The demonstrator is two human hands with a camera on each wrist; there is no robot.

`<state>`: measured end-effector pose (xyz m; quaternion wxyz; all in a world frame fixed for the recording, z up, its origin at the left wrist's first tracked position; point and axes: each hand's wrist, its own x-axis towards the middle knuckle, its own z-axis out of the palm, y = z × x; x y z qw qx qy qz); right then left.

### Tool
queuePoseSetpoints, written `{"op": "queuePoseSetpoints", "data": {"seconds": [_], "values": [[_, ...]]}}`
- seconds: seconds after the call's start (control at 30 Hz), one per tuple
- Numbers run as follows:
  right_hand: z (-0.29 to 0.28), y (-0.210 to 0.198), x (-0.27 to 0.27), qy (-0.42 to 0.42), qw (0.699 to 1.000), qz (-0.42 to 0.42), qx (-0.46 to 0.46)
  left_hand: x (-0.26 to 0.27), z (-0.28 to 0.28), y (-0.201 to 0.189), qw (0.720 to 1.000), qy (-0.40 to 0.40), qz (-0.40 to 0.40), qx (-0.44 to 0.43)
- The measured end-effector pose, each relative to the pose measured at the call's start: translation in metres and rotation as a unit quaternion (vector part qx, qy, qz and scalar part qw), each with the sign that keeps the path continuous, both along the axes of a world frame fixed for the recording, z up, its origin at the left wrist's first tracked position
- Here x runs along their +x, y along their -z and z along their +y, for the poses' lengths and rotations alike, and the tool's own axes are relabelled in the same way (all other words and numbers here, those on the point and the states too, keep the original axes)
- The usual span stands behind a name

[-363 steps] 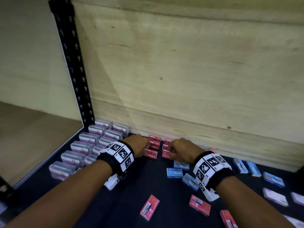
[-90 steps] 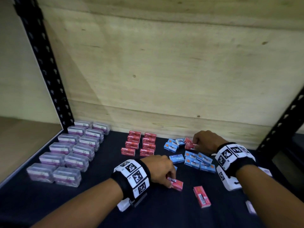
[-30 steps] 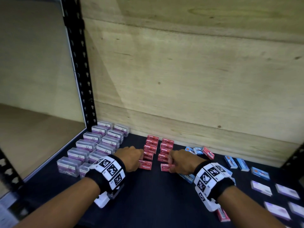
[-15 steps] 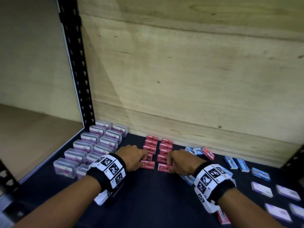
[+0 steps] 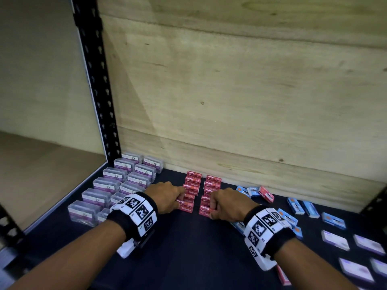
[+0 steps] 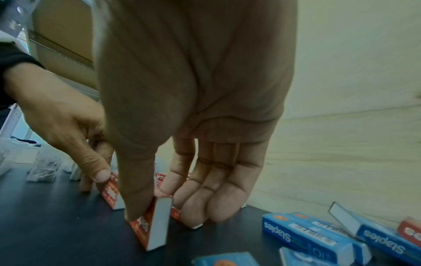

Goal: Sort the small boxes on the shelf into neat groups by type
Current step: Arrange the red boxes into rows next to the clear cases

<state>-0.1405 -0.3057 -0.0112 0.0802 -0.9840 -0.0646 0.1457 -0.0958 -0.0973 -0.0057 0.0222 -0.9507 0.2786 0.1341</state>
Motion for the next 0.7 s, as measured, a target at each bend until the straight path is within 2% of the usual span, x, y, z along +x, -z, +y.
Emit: {"op": "queuePoseSetpoints", "data": {"seconds": [0.3,0.37,0.47,0.6,0.7], "values": [[-0.013,-0.006,0.001,0.004,0.999,0.022,0.026,-0.001,0.003,-0.003,1.0,-0.005,0.014,-0.005],[-0.026,-0.014,-0.001,0.018,0.998,0.028,0.048,-0.004,0.003,-0.009,1.0,-0.006,-0.012,0.007],[-0.056,-0.025,-0.002,0.053,0.998,0.008,0.028,-0.01,-0.005,-0.021,0.998,0.0,-0.066,0.017],[-0.101,-0.038,-0.009,0.115,0.993,-0.013,0.014,-0.024,-0.036,-0.033,0.996,0.048,-0.077,-0.01],[-0.129,-0.044,-0.022,0.147,0.989,-0.017,0.012,-0.04,-0.071,-0.034,0.991,0.123,-0.031,-0.05]]}}
